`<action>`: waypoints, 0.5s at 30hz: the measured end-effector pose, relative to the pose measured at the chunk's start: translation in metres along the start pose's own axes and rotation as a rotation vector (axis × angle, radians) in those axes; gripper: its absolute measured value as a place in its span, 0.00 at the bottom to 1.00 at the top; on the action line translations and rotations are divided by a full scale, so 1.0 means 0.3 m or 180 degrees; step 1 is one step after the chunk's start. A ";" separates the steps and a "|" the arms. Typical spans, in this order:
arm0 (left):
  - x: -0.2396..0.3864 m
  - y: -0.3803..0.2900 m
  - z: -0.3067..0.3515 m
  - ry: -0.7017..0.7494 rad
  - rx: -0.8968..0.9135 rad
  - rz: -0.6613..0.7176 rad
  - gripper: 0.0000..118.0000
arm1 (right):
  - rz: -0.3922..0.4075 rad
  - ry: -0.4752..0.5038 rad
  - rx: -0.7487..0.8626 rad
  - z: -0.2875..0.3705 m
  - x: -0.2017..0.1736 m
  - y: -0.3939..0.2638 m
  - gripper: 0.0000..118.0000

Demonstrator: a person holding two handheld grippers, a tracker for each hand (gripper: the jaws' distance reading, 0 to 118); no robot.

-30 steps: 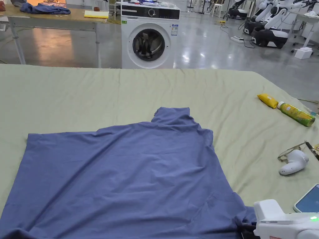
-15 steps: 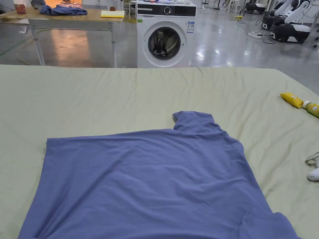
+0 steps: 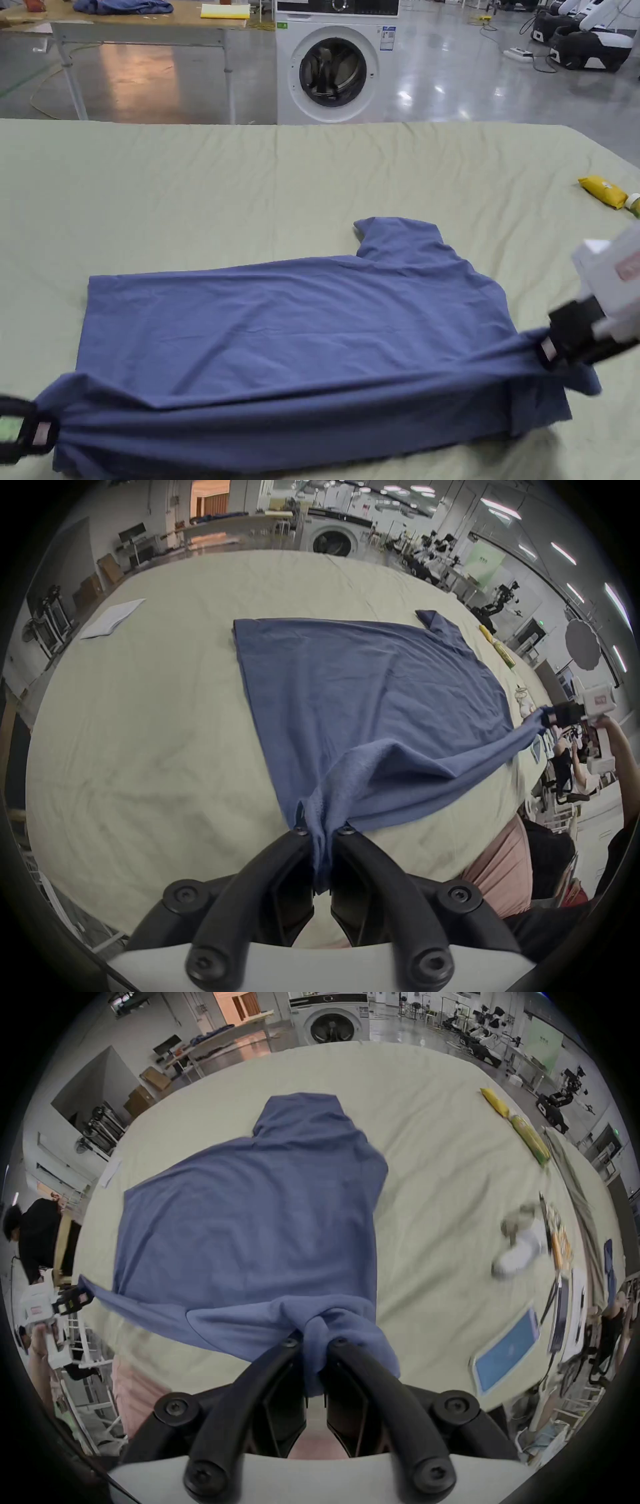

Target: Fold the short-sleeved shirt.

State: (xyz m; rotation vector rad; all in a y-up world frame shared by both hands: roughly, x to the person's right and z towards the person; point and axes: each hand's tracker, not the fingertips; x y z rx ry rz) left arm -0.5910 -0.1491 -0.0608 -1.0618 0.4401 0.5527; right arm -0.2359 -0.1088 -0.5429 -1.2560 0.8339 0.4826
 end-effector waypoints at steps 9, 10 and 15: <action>-0.109 0.261 -0.244 -0.0038 -0.0084 0.0373 0.70 | -0.0228 -0.0478 0.0117 -0.376 -0.047 0.295 0.63; -0.113 0.254 -0.244 0.0010 0.0076 0.0453 0.70 | -0.0204 -0.0570 0.0315 -0.387 -0.050 0.282 0.85; -0.108 0.127 -0.174 -0.0048 0.1115 0.0678 0.70 | -0.0442 -0.0690 0.1355 -0.321 -0.045 0.102 0.95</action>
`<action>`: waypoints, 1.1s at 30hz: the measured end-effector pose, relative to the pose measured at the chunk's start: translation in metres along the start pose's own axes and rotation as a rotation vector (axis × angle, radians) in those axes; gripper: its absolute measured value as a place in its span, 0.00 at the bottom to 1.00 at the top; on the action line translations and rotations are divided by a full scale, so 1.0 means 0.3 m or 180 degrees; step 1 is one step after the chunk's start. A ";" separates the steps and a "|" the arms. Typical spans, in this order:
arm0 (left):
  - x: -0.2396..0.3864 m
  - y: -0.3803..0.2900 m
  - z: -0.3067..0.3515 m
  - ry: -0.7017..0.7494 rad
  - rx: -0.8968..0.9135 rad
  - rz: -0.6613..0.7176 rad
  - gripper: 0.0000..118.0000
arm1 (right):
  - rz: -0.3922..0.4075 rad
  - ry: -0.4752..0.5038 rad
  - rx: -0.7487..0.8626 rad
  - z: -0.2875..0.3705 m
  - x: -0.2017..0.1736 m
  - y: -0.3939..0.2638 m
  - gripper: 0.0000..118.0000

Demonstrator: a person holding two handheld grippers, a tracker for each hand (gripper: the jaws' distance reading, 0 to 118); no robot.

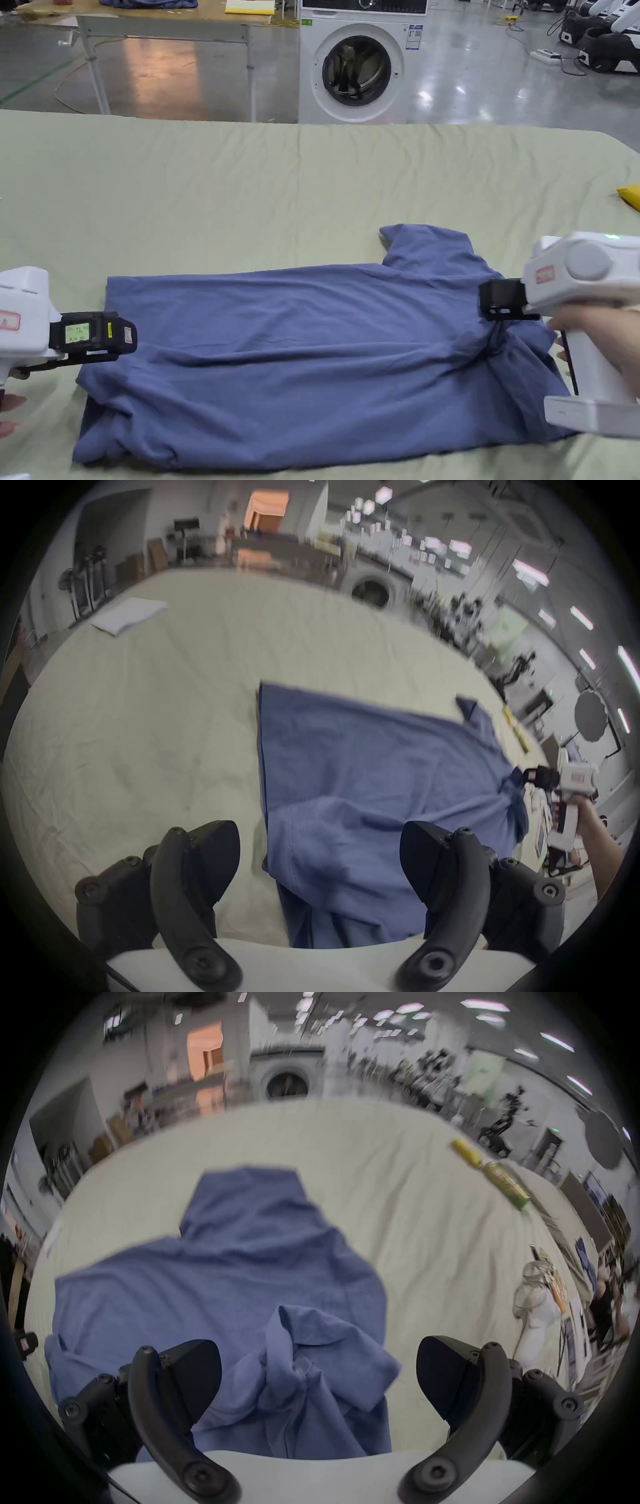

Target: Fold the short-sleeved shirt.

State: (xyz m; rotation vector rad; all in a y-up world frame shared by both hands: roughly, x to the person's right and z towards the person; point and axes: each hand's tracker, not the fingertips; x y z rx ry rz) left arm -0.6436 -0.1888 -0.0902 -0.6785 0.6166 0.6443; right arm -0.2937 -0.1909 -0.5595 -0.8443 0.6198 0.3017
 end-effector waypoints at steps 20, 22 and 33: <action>0.036 -0.285 0.187 0.0266 -0.0060 -0.0295 0.31 | -0.0647 0.0869 0.2057 0.618 0.034 -0.581 0.00; 0.001 -0.274 0.112 0.0450 -0.0081 -0.0260 0.80 | -0.0666 0.0918 0.2055 0.627 0.042 -0.580 0.00; 0.069 -0.365 -0.131 0.0846 -0.0271 -0.0688 0.83 | -0.0690 0.0931 0.1843 0.594 0.072 -0.607 0.00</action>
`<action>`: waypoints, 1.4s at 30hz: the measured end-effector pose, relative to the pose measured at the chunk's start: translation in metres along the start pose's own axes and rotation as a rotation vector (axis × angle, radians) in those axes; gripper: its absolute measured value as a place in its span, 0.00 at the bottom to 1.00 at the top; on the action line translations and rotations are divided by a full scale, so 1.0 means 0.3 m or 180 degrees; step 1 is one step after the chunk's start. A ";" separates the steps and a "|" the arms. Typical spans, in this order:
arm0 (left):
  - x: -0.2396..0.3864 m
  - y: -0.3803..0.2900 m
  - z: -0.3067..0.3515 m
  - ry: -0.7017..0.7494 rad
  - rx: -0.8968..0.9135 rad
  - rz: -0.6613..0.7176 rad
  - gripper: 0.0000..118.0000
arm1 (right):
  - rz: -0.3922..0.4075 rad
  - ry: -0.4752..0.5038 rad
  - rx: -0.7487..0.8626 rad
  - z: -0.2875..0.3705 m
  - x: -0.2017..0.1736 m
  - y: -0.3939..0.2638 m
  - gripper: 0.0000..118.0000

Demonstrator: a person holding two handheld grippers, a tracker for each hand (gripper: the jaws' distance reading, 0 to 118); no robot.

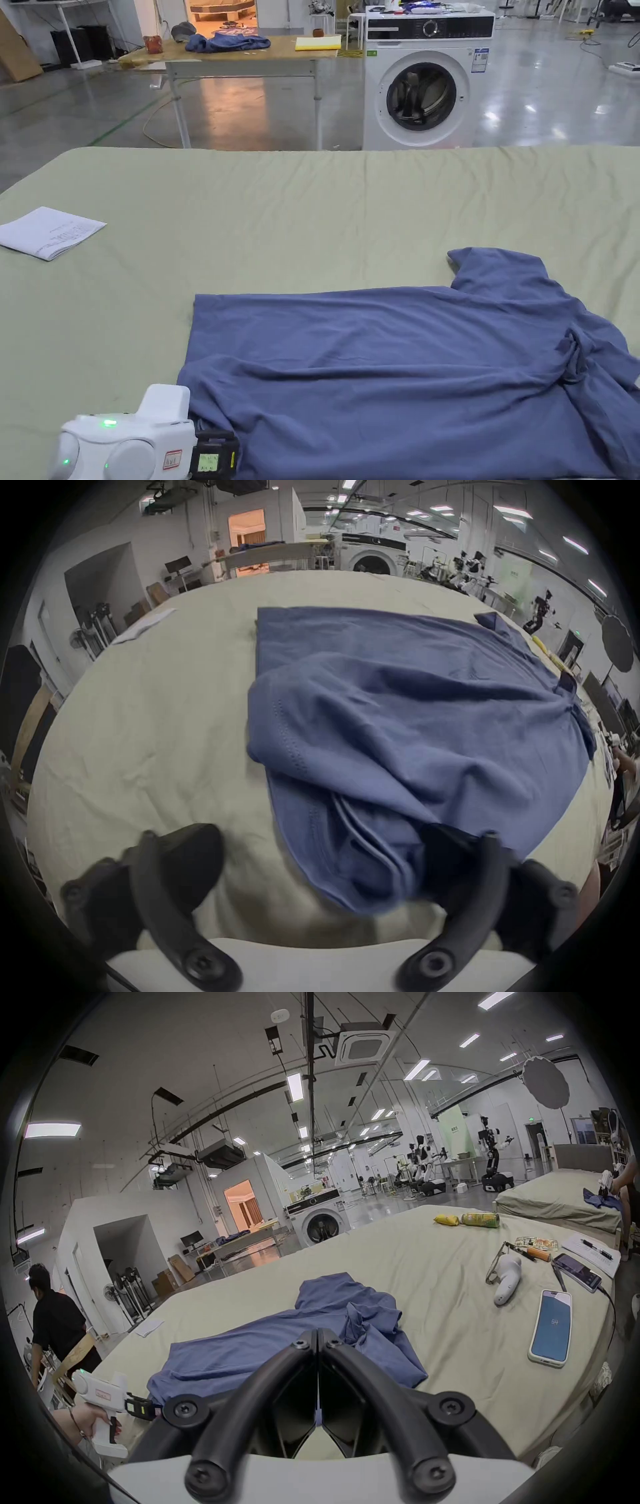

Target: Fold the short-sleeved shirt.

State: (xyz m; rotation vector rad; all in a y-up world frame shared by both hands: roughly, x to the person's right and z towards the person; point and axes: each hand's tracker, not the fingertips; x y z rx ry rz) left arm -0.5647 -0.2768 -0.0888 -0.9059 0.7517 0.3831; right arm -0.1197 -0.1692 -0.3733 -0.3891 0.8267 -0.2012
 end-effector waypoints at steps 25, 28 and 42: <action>0.008 -0.011 0.187 -0.0194 0.0260 0.0110 0.01 | 0.0789 -0.0514 -0.2638 -0.622 0.284 0.036 0.02; -0.016 0.001 0.195 -0.0207 0.0281 0.0161 0.01 | 0.0611 -0.0480 -0.2584 -0.577 0.286 0.076 0.02; -0.162 -0.143 0.490 -0.0520 0.0136 0.0353 0.01 | -0.0157 -0.0137 -0.2387 -0.062 0.322 0.095 0.02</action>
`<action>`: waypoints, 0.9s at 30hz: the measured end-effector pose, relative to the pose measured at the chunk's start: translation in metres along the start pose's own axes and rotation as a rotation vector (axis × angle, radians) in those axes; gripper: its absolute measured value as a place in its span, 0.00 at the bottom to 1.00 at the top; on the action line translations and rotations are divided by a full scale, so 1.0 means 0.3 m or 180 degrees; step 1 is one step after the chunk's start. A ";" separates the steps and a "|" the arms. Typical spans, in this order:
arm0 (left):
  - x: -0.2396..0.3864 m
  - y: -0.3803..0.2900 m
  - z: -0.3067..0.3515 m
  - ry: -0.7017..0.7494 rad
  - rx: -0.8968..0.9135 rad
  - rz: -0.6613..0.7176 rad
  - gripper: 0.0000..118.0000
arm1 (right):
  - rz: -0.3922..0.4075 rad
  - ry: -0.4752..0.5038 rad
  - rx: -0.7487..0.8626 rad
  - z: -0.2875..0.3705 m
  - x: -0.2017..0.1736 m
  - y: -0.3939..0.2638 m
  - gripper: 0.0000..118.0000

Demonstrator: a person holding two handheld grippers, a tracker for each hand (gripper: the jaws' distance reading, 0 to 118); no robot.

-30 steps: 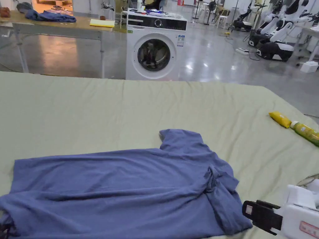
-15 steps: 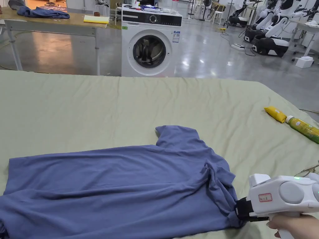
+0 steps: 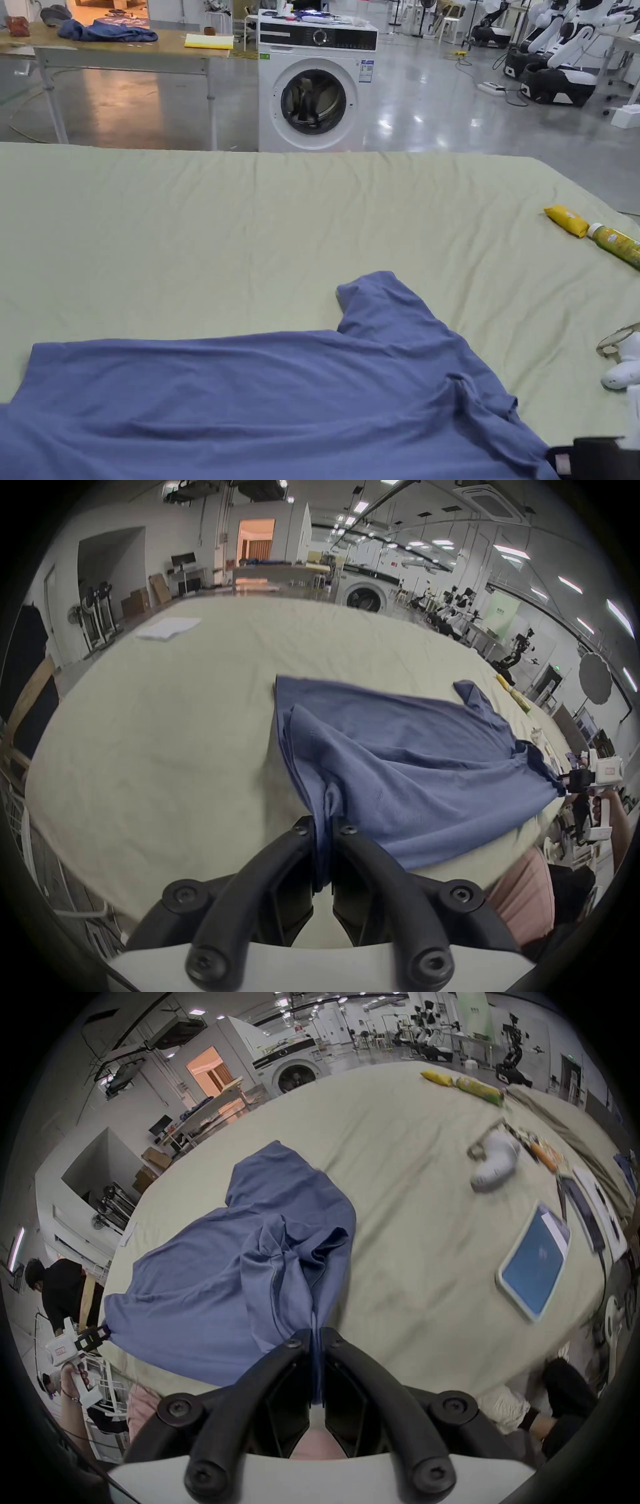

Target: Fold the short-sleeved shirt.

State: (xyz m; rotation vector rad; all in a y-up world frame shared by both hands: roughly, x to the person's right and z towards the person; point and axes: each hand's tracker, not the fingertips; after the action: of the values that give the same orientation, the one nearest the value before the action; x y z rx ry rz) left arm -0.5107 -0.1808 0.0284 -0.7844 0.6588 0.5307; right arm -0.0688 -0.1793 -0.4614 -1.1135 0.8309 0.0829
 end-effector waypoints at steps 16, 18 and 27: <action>0.015 -0.041 0.112 0.0090 0.1087 -0.0202 0.65 | 0.0166 0.0088 0.1392 0.087 -0.138 -0.083 1.00; 0.049 -0.040 0.158 -0.0070 0.1561 -0.0120 0.65 | 0.0262 0.0223 0.1752 0.125 -0.215 -0.094 0.99; 0.207 -0.002 0.183 -0.0202 0.2471 -0.0239 0.00 | 0.0634 0.0439 0.3021 0.108 -0.504 -0.134 0.00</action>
State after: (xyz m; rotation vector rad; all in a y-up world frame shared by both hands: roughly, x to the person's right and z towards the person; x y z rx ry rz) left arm -0.4496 -0.1268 0.0138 -0.0600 0.7021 0.1941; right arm -0.1395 -0.1214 -0.3302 -0.1431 0.9476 -0.2109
